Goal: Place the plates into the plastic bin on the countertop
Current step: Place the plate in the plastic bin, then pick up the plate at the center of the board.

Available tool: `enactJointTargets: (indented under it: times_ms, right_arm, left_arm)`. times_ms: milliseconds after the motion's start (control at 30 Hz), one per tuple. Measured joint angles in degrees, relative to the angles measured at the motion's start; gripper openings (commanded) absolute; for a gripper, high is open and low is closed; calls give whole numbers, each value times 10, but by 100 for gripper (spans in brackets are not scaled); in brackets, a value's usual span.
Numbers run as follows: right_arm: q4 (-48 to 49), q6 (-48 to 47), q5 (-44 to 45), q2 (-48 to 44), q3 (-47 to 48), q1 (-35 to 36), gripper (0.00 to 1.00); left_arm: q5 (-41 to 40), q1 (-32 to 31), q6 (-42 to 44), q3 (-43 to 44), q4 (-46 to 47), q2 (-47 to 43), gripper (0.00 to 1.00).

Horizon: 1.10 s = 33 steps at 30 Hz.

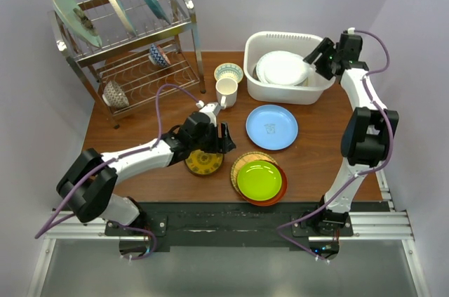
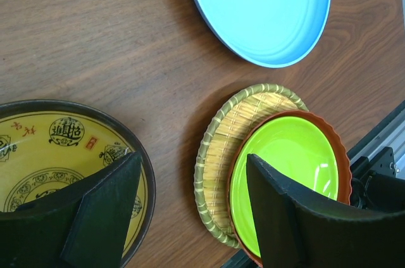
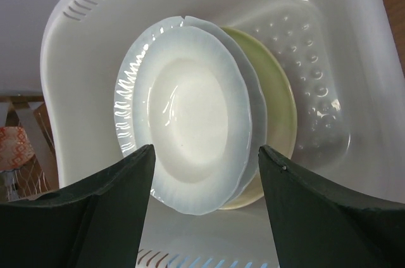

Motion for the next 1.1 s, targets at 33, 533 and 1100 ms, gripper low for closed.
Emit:
enactJointTargets:
  times_ms: [33, 533, 1100]
  right_arm:
    - [0, -1, 0, 2, -4, 0, 70]
    - [-2, -16, -3, 33, -18, 37, 68]
    - [36, -31, -49, -243, -196, 66, 69]
  left_arm:
    - [0, 0, 0, -2, -1, -3, 72]
    - [0, 0, 0, -5, -6, -8, 72]
    - [-2, 0, -4, -15, -6, -12, 72]
